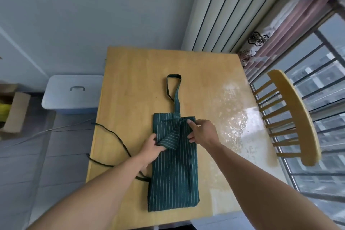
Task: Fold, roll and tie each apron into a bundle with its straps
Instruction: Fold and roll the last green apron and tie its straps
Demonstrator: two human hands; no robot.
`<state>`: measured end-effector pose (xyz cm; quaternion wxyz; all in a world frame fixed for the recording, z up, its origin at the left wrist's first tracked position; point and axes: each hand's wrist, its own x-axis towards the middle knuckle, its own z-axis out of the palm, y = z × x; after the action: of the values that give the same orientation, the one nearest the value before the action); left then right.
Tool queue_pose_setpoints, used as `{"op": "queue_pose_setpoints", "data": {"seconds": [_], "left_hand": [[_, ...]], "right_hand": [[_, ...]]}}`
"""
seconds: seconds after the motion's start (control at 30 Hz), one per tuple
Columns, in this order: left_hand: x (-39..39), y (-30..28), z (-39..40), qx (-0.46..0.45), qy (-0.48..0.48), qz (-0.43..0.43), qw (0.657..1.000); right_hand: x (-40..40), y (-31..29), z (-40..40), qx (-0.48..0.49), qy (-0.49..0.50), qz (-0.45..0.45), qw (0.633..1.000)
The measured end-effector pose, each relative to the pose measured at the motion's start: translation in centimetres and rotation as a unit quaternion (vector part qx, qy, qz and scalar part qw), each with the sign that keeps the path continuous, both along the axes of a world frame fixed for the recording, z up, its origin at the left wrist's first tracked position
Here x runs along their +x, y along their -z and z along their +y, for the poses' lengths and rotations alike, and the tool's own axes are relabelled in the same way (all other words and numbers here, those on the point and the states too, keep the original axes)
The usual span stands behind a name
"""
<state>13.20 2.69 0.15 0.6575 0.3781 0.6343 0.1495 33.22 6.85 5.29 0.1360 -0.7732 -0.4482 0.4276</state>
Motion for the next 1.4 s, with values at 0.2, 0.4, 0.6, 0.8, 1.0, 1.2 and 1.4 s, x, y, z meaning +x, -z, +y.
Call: {"op": "queue_pose_setpoints", "data": {"seconds": [0.2, 0.4, 0.6, 0.8, 1.0, 1.2, 1.4], "left_hand": [[1.0, 0.7, 3.1, -0.025, -0.106, 0.034, 0.993], [0.5, 3.4, 4.4, -0.019, -0.131, 0.07, 0.989], [0.7, 4.0, 5.6, 0.015, -0.134, 0.1, 0.986], [0.8, 4.6, 6.8, 0.025, -0.118, 0.145, 0.982], [-0.3, 4.7, 8.1, 0.01, -0.081, 0.161, 0.984], [-0.2, 2.9, 8.4, 0.107, -0.036, 0.274, 0.955], [-1.8, 2.2, 2.8, 0.334, 0.272, 0.208, 0.878]], "right_hand": [[0.0, 4.1, 2.7, -0.025, -0.026, 0.002, 0.999], [-0.1, 6.8, 3.9, -0.031, -0.002, 0.044, 0.999], [-0.1, 7.2, 4.7, -0.015, 0.017, 0.1, 0.995], [-0.3, 6.5, 3.0, -0.018, -0.128, 0.104, 0.986], [0.6, 5.8, -6.3, 0.113, -0.456, -0.12, 0.875], [1.5, 8.5, -13.9, 0.079, -0.605, -0.196, 0.768], [0.6, 10.0, -15.8, 0.12, -0.537, -0.238, 0.801]]}}
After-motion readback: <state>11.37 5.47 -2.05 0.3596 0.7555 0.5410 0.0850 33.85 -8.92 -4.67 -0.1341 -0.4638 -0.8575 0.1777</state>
